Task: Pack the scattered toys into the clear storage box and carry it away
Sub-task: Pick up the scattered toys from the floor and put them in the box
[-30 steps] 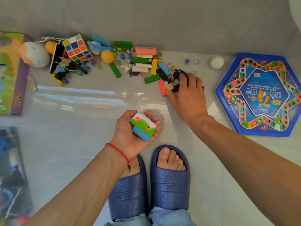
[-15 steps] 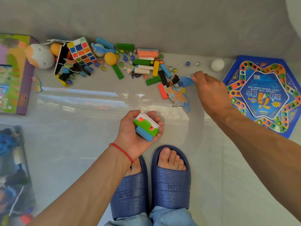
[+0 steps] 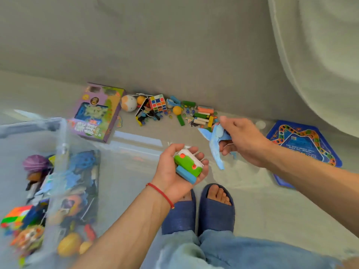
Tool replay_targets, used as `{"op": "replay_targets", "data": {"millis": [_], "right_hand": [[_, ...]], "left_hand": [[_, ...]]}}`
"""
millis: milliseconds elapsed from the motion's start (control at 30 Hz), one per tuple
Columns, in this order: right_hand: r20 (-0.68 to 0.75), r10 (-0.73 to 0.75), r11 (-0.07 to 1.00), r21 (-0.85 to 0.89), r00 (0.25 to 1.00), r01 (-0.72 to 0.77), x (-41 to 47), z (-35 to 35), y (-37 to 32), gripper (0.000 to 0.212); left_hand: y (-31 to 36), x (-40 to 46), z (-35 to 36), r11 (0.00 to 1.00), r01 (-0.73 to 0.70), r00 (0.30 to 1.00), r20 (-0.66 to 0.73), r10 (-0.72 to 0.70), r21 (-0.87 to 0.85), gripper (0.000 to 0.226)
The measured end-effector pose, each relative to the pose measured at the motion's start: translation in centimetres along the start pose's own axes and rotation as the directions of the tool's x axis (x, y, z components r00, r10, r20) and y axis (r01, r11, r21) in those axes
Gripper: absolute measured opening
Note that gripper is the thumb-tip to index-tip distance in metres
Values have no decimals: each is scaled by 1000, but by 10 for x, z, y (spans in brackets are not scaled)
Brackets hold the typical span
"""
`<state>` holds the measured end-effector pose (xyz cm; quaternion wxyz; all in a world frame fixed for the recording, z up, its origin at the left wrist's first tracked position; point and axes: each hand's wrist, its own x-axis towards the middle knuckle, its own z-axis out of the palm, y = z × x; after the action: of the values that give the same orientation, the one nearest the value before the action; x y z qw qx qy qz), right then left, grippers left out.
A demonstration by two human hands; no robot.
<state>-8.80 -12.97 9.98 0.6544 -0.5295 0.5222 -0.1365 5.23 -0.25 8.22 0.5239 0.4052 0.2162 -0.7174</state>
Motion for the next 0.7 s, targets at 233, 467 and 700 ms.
{"op": "replay_targets", "data": {"millis": [233,467,700], "right_hand": [[381,-58,964,-220,923,151,-67,131,-145,39],[486,110,981,-193,867,-16,-112,317,-168,33],[528,210,953,-297,823,-52,-111,336,-176,50]], "left_hand": [[41,-156,-72,938,-265,960,35,279,-225,30],[91,-265,-204,773,-550,826,-336,451,-315,38],[129,-291,-228,705,-669,693,-540,477,-236,57]]}}
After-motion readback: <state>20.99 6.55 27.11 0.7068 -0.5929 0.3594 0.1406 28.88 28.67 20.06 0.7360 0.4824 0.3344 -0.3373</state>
